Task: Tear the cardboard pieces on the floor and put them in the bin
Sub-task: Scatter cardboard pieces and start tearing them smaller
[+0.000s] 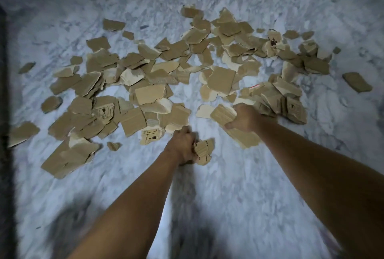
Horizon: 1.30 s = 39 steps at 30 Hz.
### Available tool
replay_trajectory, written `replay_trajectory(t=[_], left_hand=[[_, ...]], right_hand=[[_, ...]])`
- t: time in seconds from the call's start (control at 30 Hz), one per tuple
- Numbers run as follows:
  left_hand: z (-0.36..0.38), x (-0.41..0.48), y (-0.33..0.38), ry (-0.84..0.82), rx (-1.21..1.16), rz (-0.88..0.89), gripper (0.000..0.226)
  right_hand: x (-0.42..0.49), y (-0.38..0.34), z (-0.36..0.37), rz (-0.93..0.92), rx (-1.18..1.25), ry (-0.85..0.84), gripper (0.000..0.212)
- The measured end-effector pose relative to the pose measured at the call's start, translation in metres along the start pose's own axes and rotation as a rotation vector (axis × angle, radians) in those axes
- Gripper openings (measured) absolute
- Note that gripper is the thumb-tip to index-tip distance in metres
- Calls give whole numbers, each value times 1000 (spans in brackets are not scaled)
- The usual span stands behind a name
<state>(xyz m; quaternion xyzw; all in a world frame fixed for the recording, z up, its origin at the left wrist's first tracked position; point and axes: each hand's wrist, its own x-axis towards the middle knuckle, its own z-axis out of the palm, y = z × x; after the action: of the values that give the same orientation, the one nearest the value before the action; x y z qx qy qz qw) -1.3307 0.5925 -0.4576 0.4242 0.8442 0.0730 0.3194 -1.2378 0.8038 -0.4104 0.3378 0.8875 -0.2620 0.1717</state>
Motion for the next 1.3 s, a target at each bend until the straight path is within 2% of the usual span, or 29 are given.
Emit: replay_trajectory(t=[0.1,0.2,0.33,0.4,0.47,0.53,0.6,0.67,0.73,0.83,0.93,1.0,1.07,1.17,1.23,1.3], left_hand=[[6,13,6,11,-30,21,53],[13,21,7,-10,-1,-14,54],[21,29,2,-84,37,2,32],[24,33,-8,-110,22,5,29],[20,33,-14,-131,11,21,30],[2,37,-23,-57,3,30,33],[-25,44,-35,65,80,-18,40],[-47,52,-46,124,147,-130,45],[-54,59,-45,115,154,-199,48],[-38,62,-30,144,199,-232,52],[-17,61,-14,311,316,-176,49],[-9,61,-5,359,224,-71,47],[-4,59,-1,349,-1,9,43],[-13,44,-9,297,-249,23,49],[-30,33,-29,194,-294,-38,64],[-53,17,-54,63,-192,-102,75]], right_hand=[[30,-14,-10,-69,-50,62,58],[49,-23,17,-150,-208,28,54],[52,-19,48,-156,-314,102,45],[51,-17,55,-122,-287,103,48],[42,-10,62,-83,-109,36,62],[31,4,66,-66,65,-6,68],[23,19,63,-49,100,48,61],[18,29,51,-68,3,162,48],[11,38,41,-93,-151,220,40],[-7,57,49,-22,-276,134,38],[-21,74,62,26,-247,96,35],[-22,78,58,24,-227,56,36],[-19,79,51,57,-220,-10,37],[-19,73,43,114,-138,-110,46],[-19,55,31,105,-52,-93,53],[-12,28,18,80,72,-59,60]])
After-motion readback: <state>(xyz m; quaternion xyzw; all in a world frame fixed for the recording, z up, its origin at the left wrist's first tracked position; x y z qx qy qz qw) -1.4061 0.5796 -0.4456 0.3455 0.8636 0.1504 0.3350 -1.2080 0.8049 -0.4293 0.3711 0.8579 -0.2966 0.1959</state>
